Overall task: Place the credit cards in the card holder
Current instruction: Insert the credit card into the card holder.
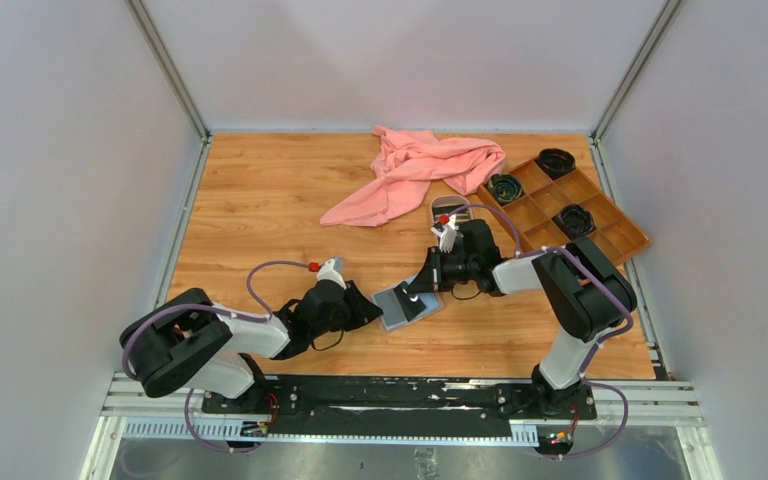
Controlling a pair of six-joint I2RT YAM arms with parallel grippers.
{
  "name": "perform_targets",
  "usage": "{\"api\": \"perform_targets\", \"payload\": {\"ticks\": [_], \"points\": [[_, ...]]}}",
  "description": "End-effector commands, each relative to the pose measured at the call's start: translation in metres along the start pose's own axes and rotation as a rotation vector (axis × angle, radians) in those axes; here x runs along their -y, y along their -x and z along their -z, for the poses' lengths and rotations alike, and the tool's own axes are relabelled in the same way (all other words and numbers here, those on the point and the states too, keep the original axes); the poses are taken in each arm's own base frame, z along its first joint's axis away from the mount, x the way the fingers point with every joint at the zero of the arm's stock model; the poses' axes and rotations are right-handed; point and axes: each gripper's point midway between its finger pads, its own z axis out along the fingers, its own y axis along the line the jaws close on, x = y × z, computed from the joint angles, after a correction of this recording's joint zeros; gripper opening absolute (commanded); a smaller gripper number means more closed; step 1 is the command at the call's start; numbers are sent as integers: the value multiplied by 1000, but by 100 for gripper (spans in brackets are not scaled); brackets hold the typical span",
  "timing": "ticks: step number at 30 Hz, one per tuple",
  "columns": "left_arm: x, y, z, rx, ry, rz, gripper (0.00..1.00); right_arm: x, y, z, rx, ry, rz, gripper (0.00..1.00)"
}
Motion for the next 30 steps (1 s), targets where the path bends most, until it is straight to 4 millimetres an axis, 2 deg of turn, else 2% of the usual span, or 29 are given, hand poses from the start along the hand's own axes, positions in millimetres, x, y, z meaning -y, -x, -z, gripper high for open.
{"api": "perform_targets", "payload": {"ticks": [1,12,30], "points": [[-37,-15,2,-52,132,-31,24,16,-3,3,11,-58,-2,0],[-36,-15,1,-52,132,-30,24,22,-1,9,37,-86,-50,0],[-34,-18,-2,-73,128,-37,24,24,-9,-3,29,-80,-80,0]]}}
